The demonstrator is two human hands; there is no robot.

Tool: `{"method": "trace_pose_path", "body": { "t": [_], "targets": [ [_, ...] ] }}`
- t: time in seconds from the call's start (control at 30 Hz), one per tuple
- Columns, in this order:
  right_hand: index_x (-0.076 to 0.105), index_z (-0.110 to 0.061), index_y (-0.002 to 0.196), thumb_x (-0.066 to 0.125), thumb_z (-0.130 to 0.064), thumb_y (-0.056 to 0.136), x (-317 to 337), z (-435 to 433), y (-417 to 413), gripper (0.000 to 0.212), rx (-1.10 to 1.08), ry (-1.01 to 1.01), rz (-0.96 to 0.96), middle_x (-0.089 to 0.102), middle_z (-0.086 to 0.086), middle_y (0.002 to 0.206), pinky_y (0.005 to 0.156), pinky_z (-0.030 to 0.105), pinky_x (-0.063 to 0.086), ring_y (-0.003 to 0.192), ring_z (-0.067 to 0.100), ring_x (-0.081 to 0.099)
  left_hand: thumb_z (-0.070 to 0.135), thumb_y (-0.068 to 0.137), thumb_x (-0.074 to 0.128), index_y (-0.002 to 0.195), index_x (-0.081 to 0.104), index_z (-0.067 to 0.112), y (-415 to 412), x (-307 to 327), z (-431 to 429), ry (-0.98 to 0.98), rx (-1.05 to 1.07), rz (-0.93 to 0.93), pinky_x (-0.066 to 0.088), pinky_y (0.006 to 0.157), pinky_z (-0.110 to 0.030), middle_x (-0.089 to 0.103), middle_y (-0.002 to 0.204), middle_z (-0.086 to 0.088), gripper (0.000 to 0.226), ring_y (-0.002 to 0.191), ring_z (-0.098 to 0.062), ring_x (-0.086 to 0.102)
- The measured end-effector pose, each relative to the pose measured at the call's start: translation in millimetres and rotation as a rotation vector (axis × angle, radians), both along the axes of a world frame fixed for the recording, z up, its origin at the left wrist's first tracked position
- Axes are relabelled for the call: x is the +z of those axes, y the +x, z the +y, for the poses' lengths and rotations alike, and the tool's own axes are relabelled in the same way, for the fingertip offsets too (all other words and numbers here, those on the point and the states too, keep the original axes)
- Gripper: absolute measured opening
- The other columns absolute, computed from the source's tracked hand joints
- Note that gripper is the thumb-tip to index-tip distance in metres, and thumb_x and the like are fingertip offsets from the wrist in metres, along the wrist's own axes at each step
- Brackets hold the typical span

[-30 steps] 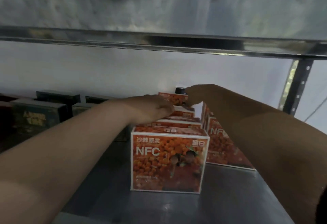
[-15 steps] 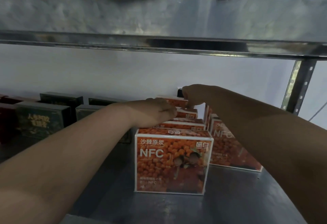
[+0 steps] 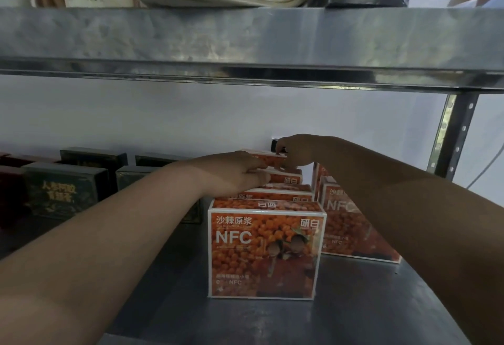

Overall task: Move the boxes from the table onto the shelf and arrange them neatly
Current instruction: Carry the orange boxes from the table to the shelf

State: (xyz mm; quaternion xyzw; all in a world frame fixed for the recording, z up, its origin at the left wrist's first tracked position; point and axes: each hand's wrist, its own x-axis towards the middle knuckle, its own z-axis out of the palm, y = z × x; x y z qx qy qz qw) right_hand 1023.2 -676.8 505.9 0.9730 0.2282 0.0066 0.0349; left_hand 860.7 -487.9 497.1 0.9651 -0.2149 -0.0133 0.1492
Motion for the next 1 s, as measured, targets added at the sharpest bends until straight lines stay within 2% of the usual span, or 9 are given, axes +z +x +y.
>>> {"method": "trace_pose_path", "body": {
  "t": [0.1,0.23,0.37,0.5,0.63,0.73,0.8,0.9,1.0],
  "targets": [
    [0.058,-0.023,0.128,0.061,-0.038,0.094,-3,0,3,0.037,-0.008,-0.003,-0.017,0.064,0.0,0.106,0.083,0.034,0.055,0.094,0.018,0.062,0.063,0.098,0.035,0.141,0.047,0.038,-3,0,0,-0.003,-0.003,-0.013,0.044,0.087,-0.019,0.056,0.13,0.014,0.051,0.107,-0.002,0.056],
    [0.059,-0.024,0.125,0.062,-0.042,0.093,0,-2,-5,0.037,0.0,0.017,-0.034,0.067,-0.002,0.109,0.085,0.035,0.056,0.093,0.016,0.063,0.061,0.098,0.036,0.143,0.044,0.04,-6,2,2,0.002,0.02,-0.033,0.042,0.081,-0.016,0.054,0.129,0.017,0.05,0.105,-0.002,0.056],
    [0.05,-0.029,0.139,0.061,-0.044,0.094,7,-10,-37,0.048,0.059,0.122,-0.172,0.062,-0.001,0.129,0.091,0.034,0.051,0.11,0.02,0.06,0.058,0.1,0.036,0.145,0.042,0.038,-16,11,8,0.026,0.091,-0.118,0.043,0.098,-0.028,0.052,0.14,0.009,0.05,0.117,-0.009,0.053],
    [0.049,-0.031,0.142,0.051,-0.041,0.1,16,-12,-98,0.044,0.12,0.27,-0.318,0.058,0.0,0.141,0.103,0.036,0.046,0.122,0.02,0.056,0.062,0.098,0.033,0.156,0.019,0.036,-32,12,20,0.093,0.147,-0.248,0.022,0.118,-0.033,0.023,0.162,0.008,0.065,0.146,-0.013,0.025],
    [0.042,-0.034,0.149,0.051,-0.045,0.099,21,-20,-174,0.052,0.128,0.34,-0.458,0.047,-0.008,0.151,0.101,0.021,0.033,0.121,0.012,0.053,0.062,0.098,0.03,0.156,-0.001,0.038,-56,10,25,0.104,0.111,-0.355,0.008,0.123,-0.036,-0.003,0.166,0.009,0.07,0.151,-0.01,-0.004],
    [0.038,-0.034,0.152,0.052,-0.047,0.097,8,-29,-229,0.058,0.072,0.285,-0.582,0.043,-0.009,0.155,0.105,0.02,0.029,0.137,0.011,0.042,0.063,0.097,0.024,0.157,0.001,0.034,-83,7,18,0.055,0.023,-0.492,0.008,0.123,-0.037,-0.001,0.166,0.006,0.071,0.152,-0.013,-0.003],
    [0.036,-0.032,0.153,0.051,-0.048,0.097,-9,-35,-265,0.061,0.007,0.268,-0.627,0.04,-0.005,0.157,0.114,0.029,0.028,0.146,0.014,0.032,0.066,0.095,0.017,0.158,0.002,0.031,-101,1,10,0.065,-0.066,-0.58,0.006,0.121,-0.035,0.001,0.166,0.004,0.074,0.152,-0.016,-0.002],
    [0.046,-0.018,0.149,0.05,-0.047,0.093,-45,-45,-318,0.063,-0.057,0.256,-0.735,0.051,0.009,0.149,0.113,0.045,0.04,0.141,0.028,0.043,0.066,0.095,0.017,0.158,0.005,0.028,-123,-25,-7,0.066,-0.224,-0.625,0.007,0.122,-0.039,0.003,0.166,0.002,0.075,0.153,-0.019,0.0],
    [0.051,-0.009,0.143,0.053,-0.041,0.091,-90,-53,-375,0.061,-0.181,0.21,-0.737,0.055,0.015,0.143,0.112,0.048,0.04,0.137,0.034,0.046,0.058,0.093,0.03,0.152,0.036,0.011,-146,-63,-25,0.042,-0.414,-0.694,0.028,0.117,-0.051,0.037,0.156,-0.015,0.075,0.145,-0.035,0.032]
  ]
}}
